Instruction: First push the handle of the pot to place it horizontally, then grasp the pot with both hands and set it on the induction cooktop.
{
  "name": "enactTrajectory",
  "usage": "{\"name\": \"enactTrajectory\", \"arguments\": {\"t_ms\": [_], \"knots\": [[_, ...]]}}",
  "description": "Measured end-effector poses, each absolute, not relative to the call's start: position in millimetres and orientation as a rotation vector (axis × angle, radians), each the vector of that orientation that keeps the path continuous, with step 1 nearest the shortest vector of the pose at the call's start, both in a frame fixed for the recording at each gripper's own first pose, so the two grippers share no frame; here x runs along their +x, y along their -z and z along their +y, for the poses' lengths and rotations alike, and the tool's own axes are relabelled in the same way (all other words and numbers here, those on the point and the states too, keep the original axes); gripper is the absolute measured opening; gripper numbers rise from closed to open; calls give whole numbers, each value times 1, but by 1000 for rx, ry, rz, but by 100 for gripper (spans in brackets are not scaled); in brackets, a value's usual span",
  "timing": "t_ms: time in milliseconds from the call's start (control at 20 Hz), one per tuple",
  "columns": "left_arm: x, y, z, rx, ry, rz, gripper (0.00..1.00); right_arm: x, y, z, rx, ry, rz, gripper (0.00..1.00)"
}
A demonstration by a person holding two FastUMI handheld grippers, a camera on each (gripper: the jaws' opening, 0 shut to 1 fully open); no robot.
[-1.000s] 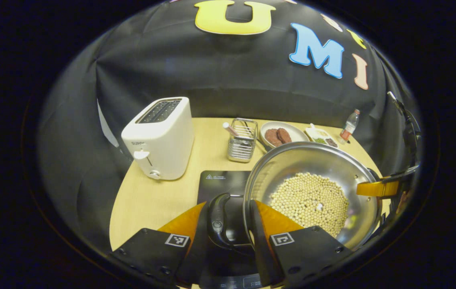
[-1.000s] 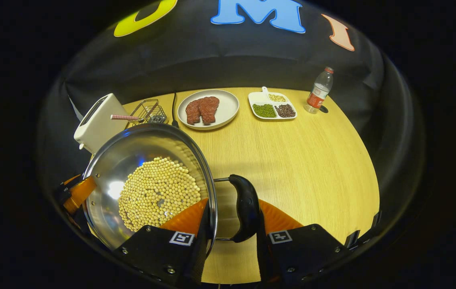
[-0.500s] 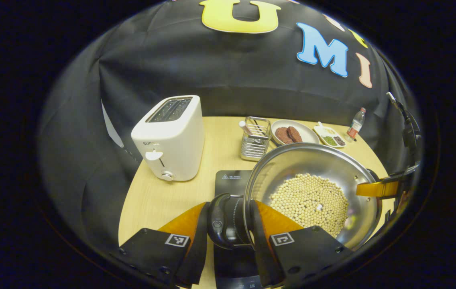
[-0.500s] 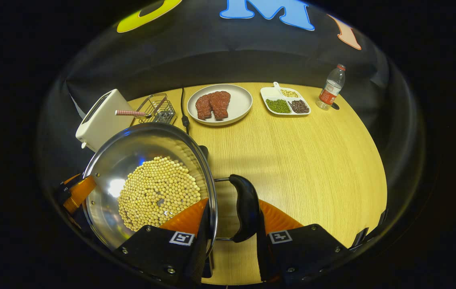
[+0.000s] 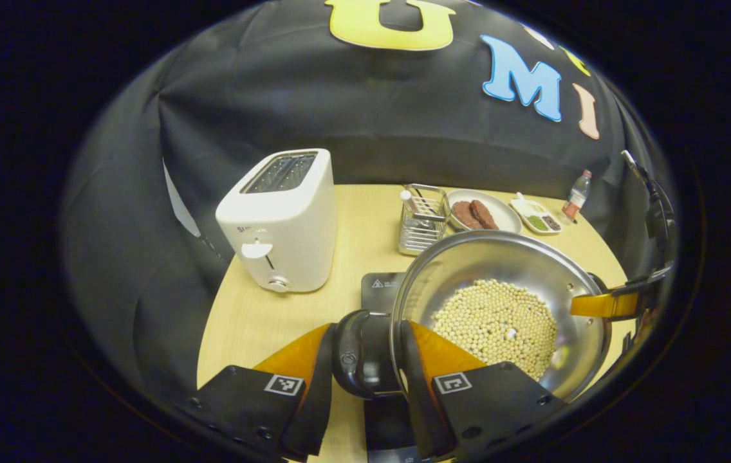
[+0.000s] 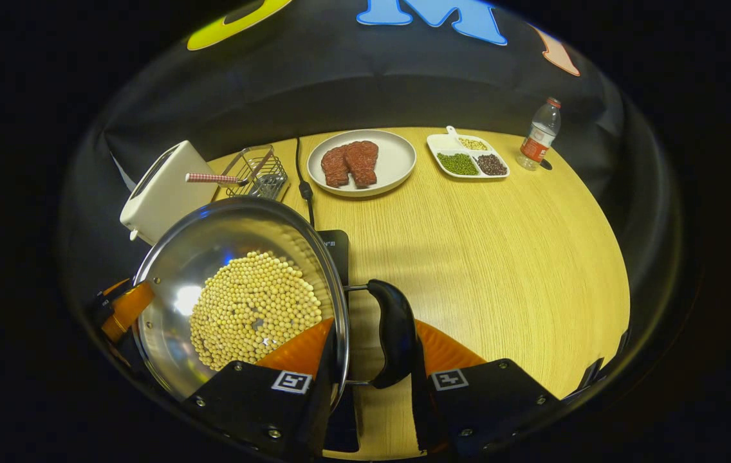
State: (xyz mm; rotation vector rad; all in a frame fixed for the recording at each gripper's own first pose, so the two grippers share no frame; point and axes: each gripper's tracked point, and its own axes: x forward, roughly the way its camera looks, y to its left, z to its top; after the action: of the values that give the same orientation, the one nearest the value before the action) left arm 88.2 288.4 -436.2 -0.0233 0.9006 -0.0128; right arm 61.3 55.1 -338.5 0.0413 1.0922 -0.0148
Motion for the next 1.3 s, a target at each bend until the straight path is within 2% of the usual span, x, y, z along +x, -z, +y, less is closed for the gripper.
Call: {"name": "enactTrajectory", "arguments": {"t_ms": [200,250,300,400,450,850,950,1050,1100,1150,1200,1300], "knots": [[92,442,291,-27,19,893,56,59,340,56,44,18,1092,53],[92,442,292,-29,19,893,59,58,339,56,43,20,1090,53],[91,443,292,-30,21,893,56,58,338,56,42,23,1087,53],[90,445,294,-37,24,895,60,57,338,57,43,27,1084,53],[91,446,295,-39,25,894,56,56,340,57,48,30,1086,53],[91,444,298,-55,30,875,59,53,341,57,76,16,1077,53],[98,432,302,-78,7,818,68,53,339,55,47,-11,1066,57],[100,413,308,-112,-27,772,78,55,330,51,7,-29,1019,67],[100,405,309,-125,-46,755,87,58,323,50,1,-44,988,77],[101,393,311,-132,-61,735,91,58,314,49,-4,-59,955,81],[101,382,308,-140,-68,710,95,60,303,46,-10,-74,919,87],[99,356,296,-140,-80,661,95,65,277,37,-19,-92,832,89]]}}
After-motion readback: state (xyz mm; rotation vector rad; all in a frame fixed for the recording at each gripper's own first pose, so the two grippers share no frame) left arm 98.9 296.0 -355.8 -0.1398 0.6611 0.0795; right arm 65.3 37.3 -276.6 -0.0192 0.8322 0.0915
